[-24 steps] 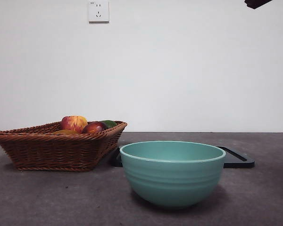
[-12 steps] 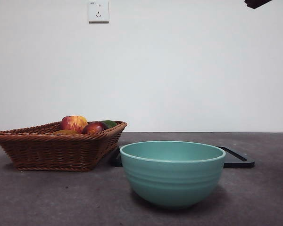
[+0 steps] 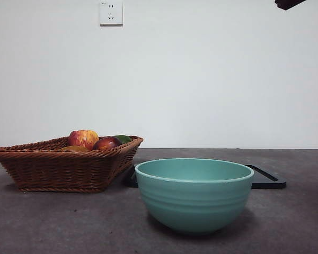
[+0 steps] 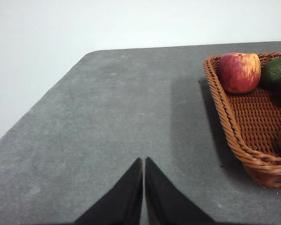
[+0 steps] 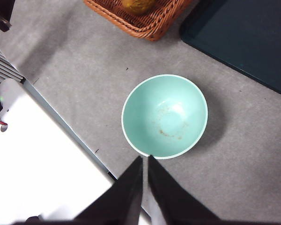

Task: Pick up the wifruite, put it on the bowl, pick up the plate, put it on desk

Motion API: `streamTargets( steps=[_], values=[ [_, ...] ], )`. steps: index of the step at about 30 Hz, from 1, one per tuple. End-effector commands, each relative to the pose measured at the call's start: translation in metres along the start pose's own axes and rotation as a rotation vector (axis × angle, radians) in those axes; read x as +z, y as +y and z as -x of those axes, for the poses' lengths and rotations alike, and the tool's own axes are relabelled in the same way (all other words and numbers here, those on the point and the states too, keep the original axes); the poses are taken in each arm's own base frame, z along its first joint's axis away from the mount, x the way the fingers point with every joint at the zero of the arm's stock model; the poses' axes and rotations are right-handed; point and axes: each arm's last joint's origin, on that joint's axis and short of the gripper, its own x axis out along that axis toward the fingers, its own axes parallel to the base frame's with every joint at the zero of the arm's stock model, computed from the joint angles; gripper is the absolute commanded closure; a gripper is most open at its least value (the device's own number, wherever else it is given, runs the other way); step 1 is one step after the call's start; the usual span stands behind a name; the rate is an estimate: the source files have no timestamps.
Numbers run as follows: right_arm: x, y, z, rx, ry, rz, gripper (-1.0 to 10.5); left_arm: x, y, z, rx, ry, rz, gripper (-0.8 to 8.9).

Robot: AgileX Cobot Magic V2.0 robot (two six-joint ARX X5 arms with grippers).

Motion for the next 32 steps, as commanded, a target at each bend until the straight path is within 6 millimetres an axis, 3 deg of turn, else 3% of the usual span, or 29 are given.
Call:
streamTargets(
  steps=[1, 25, 32],
  values=[
    [0.005, 0.003, 0.002, 0.01, -0.018, 0.024, 9.4, -0.007, 0.0, -0.002, 0.005, 0.027, 0.006, 8.06],
    [0.005, 0.002, 0.004, -0.012, -0.031, 0.083, 9.4, -0.007, 0.0, -0.002, 0.005, 0.027, 0.006, 8.06],
    [0.016, -0.02, 0.027, -0.233, -0.355, 0.085, 9.4, -0.007, 0.0, -0.002, 0.005, 0.027, 0.006, 8.06]
  ],
)
